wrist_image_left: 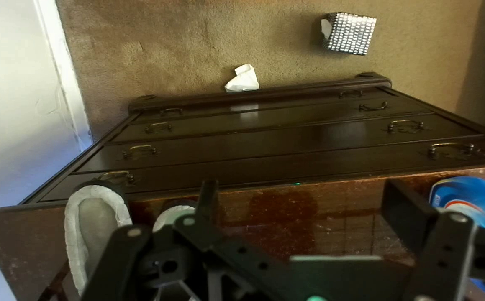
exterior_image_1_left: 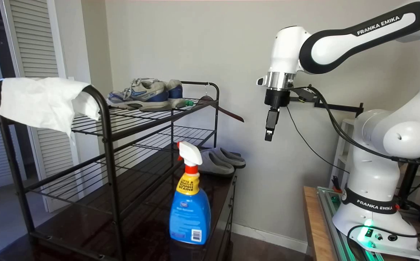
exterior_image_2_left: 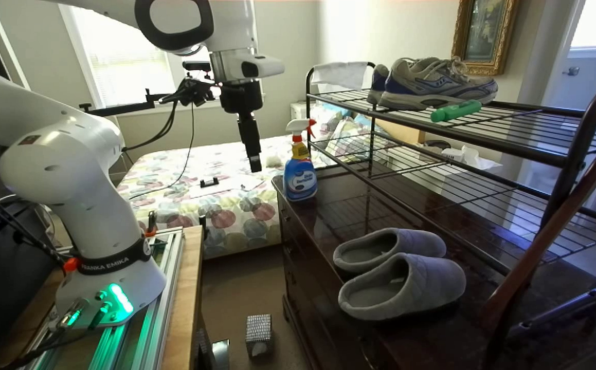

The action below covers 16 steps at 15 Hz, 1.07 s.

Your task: Pick up the napkin and put it in the shoe

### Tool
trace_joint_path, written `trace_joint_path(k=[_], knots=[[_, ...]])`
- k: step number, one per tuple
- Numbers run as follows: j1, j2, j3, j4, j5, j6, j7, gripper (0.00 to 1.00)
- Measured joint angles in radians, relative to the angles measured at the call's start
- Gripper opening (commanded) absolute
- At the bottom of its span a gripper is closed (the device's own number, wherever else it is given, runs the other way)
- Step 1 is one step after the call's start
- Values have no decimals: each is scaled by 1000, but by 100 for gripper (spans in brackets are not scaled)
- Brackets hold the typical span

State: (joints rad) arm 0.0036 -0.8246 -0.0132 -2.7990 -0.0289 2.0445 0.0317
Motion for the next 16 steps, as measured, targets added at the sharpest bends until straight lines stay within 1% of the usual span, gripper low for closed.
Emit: trace_joint_path(k=[8, 11, 16], knots=[[0, 0, 0, 2, 0, 0, 0, 100], [-6, 0, 4, 28, -13, 1, 0, 100], [-40, 8, 23, 115, -104, 5, -4, 100]])
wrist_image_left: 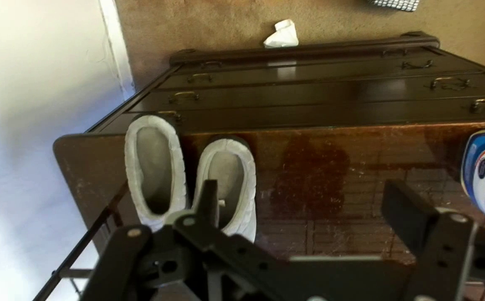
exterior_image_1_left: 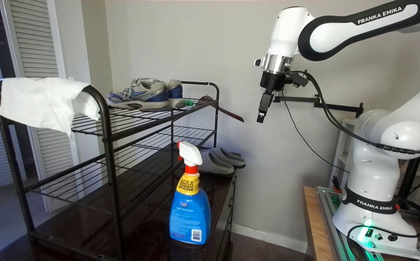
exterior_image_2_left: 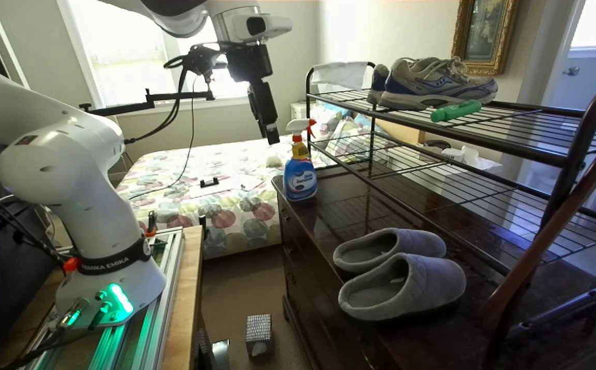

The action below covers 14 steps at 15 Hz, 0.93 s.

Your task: Pick up the napkin and put it in the shoe

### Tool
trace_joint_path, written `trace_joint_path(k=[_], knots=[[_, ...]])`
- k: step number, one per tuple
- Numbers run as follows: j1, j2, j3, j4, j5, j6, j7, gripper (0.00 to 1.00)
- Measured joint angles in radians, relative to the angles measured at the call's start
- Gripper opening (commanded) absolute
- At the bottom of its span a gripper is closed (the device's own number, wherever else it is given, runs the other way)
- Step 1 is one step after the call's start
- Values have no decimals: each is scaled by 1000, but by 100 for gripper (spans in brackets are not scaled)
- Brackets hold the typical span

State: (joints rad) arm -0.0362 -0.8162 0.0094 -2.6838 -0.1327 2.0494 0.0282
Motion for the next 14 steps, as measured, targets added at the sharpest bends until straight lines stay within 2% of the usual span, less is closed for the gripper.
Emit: trace_joint_path(k=[8, 12, 14], knots=[[8, 147, 21, 290, -137, 7, -128, 100], [40, 229, 67, 437, -160, 6, -182, 100], [77, 262, 81, 499, -159, 6, -216, 100]])
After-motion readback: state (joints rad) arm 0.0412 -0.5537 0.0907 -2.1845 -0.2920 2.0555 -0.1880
